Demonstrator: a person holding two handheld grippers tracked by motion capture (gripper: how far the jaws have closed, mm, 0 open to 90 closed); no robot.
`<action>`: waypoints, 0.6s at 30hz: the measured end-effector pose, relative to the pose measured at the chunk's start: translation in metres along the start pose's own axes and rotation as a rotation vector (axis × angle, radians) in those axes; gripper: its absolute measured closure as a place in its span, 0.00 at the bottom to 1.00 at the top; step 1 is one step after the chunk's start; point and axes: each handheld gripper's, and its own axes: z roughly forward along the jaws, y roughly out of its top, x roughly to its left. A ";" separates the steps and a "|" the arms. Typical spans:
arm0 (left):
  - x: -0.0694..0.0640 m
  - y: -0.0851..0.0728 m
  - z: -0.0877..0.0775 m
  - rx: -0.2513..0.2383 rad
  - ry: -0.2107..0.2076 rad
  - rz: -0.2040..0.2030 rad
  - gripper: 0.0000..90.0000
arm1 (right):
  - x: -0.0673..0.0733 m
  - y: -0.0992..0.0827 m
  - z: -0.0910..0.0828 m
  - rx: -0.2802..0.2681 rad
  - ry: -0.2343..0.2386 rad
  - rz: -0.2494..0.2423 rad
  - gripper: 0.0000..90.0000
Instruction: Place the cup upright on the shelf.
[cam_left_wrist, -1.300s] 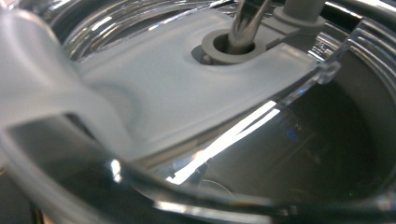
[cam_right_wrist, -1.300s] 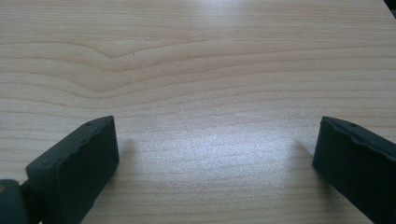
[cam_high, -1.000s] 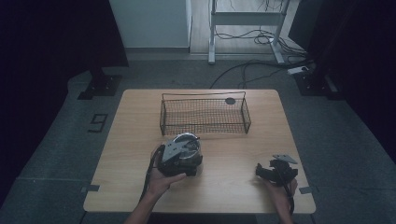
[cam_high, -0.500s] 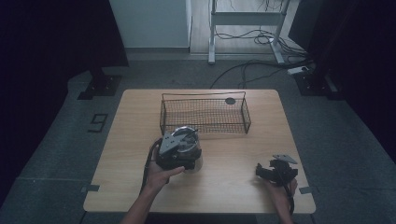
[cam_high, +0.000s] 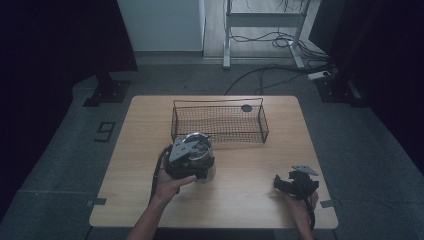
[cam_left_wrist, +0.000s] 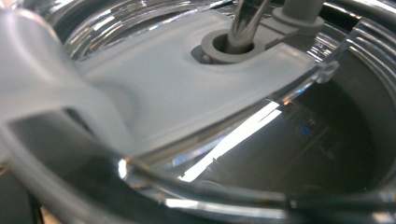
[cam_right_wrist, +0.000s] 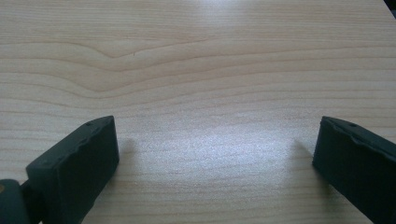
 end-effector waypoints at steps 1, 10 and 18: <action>0.000 0.001 0.000 -0.001 0.000 0.002 0.04 | 0.000 0.000 0.000 0.000 0.000 0.000 0.00; 0.001 0.006 0.000 0.005 0.003 0.002 0.04 | 0.000 0.000 0.000 -0.002 -0.001 0.000 0.00; 0.002 0.012 0.001 -0.003 0.006 0.000 0.04 | 0.000 0.000 0.000 -0.002 -0.001 0.000 0.00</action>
